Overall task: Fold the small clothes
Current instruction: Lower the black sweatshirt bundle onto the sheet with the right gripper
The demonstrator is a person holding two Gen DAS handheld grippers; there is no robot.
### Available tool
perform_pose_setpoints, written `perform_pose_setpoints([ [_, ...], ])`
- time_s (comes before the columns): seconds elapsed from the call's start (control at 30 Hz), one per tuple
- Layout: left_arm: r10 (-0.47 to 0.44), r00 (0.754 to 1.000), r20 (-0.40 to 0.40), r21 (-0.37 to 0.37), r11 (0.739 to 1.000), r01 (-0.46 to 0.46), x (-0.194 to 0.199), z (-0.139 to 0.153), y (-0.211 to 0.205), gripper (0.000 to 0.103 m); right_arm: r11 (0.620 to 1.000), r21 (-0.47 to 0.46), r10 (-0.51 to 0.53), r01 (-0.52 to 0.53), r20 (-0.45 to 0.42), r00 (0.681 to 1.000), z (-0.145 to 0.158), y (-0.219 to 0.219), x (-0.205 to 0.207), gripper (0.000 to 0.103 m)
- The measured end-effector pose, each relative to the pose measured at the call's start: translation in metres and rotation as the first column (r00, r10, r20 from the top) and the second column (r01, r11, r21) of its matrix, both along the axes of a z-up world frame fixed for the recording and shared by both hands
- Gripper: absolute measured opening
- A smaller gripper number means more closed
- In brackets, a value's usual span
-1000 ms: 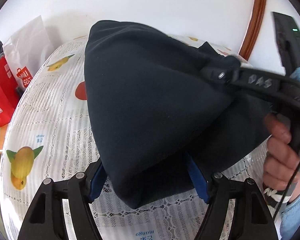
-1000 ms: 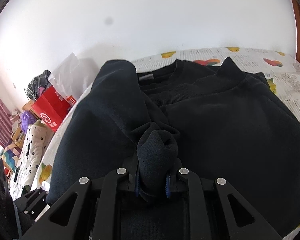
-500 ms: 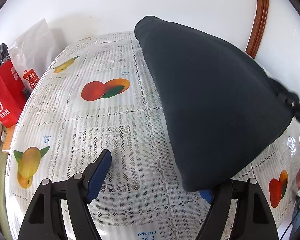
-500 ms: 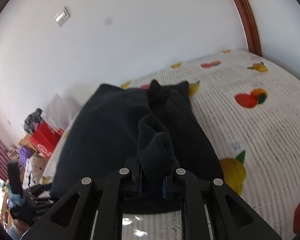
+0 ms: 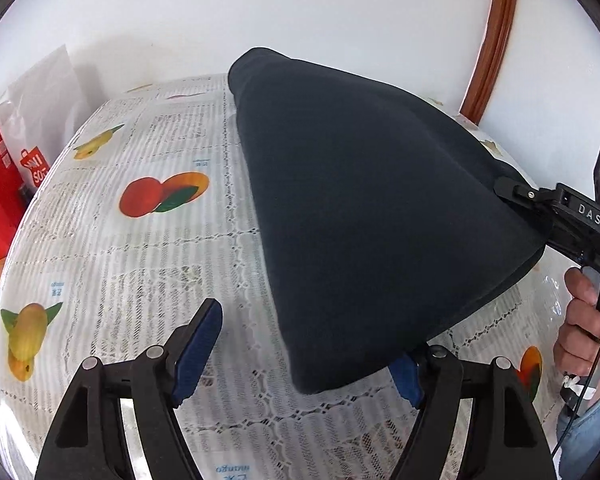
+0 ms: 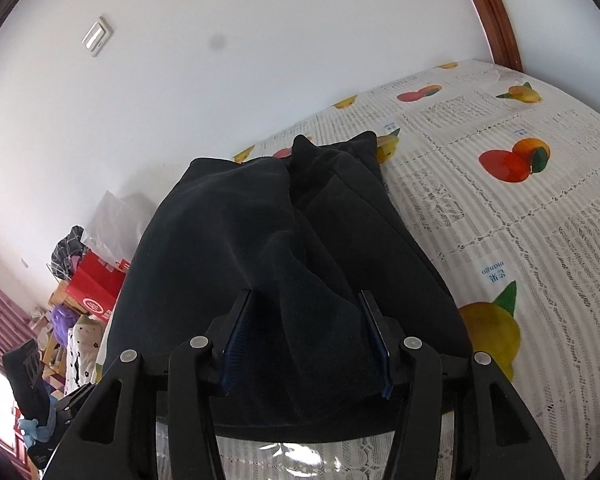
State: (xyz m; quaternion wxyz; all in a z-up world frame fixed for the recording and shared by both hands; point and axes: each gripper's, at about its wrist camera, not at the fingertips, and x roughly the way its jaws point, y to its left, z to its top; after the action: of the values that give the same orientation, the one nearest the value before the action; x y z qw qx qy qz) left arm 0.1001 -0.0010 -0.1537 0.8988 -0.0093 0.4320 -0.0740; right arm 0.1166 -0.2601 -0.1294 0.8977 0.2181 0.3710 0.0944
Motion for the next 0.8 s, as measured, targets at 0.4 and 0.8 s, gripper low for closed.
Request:
perform_pose_setpoints([
  [0.4, 0.073, 0.997, 0.008, 0.113, 0.991, -0.073, 0.008, -0.008, -0.026, 0.091, 0.991, -0.133, 0.054, -0.030, 0.179, 0.982, 0.041, 0.004, 0.001, 0.016],
  [0.8, 0.102, 0.995, -0.006, 0.107, 0.989, -0.101, 0.015, -0.005, -0.024, 0.091, 0.991, -0.089, -0.095, 0.099, 0.054, 0.994, -0.005, -0.056, -0.026, 0.021],
])
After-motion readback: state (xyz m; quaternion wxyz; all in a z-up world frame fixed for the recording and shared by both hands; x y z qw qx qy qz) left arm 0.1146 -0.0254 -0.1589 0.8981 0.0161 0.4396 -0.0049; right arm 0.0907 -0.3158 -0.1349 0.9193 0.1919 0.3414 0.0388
